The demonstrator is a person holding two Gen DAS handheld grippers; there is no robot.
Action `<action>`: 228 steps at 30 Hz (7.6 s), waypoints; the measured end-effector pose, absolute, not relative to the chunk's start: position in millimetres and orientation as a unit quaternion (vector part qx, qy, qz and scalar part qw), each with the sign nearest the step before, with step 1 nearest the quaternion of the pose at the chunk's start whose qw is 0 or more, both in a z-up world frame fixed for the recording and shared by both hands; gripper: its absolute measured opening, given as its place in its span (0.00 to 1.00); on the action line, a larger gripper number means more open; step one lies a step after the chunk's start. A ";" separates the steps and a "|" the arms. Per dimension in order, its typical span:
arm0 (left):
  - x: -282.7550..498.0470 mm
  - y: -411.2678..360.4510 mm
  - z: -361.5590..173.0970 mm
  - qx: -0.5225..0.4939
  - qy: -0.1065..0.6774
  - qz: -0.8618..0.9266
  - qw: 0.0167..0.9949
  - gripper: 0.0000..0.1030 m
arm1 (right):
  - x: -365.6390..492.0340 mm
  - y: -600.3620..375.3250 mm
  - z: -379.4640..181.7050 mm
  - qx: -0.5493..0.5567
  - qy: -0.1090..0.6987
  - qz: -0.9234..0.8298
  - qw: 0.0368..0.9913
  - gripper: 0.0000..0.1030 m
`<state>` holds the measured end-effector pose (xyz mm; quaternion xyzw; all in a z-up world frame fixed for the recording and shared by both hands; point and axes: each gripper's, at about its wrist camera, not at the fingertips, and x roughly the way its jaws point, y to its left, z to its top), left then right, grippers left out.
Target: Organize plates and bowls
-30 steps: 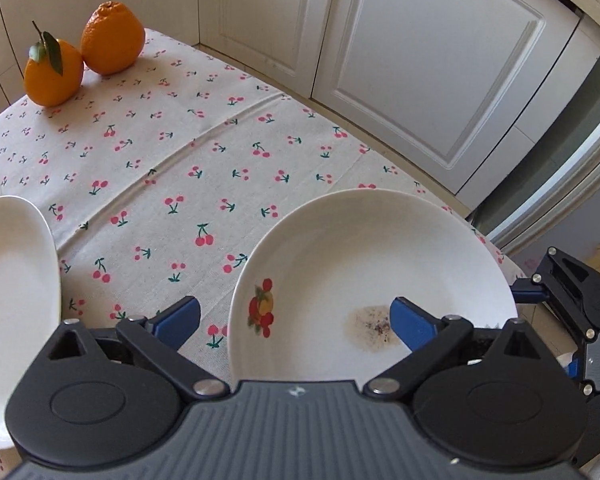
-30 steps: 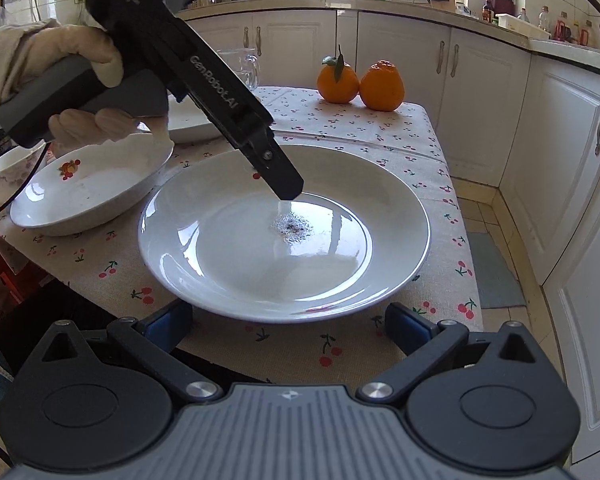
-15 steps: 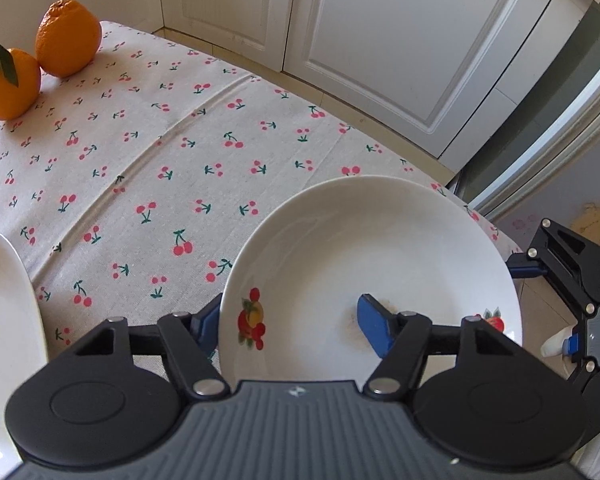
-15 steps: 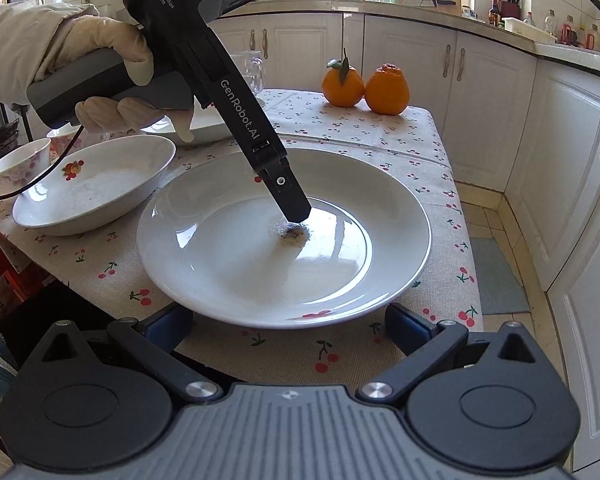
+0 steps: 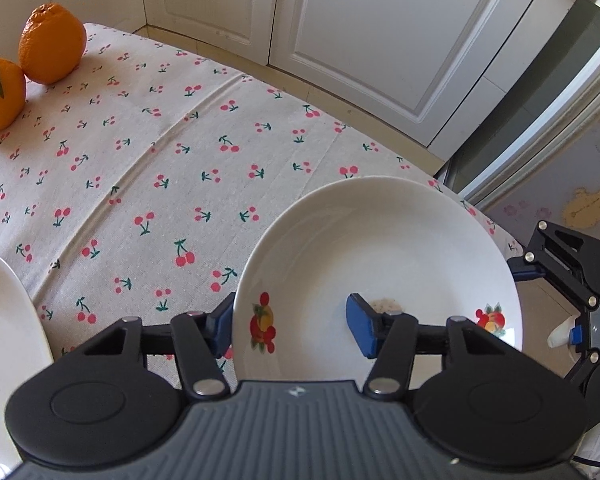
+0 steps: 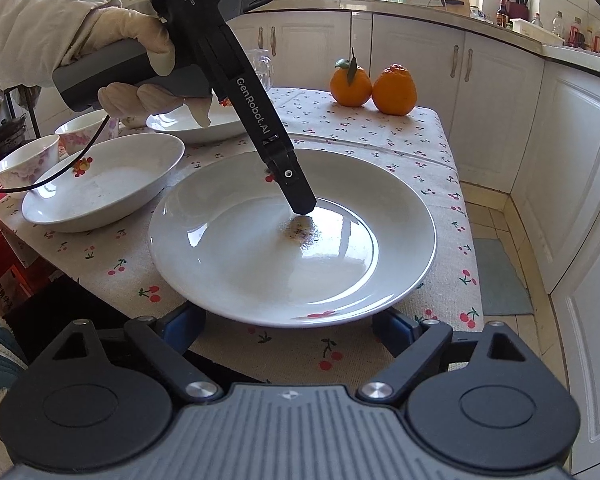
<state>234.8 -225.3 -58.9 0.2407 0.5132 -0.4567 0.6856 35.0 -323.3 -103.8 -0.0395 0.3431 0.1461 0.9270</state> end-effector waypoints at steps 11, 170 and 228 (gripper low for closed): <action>237.2 -226.2 -55.9 0.238 0.507 -0.457 0.691 0.53 | 41.3 -322.6 -99.9 -0.046 0.355 0.146 0.922 0.90; 52.1 -15.4 -75.4 0.088 0.381 -0.174 0.904 0.97 | 156.3 -182.7 -73.6 -0.123 0.423 0.389 0.809 1.00; 61.5 -31.2 -52.8 0.105 0.390 -0.235 0.884 0.81 | 221.2 -188.1 -57.3 -0.070 0.483 0.436 0.756 0.80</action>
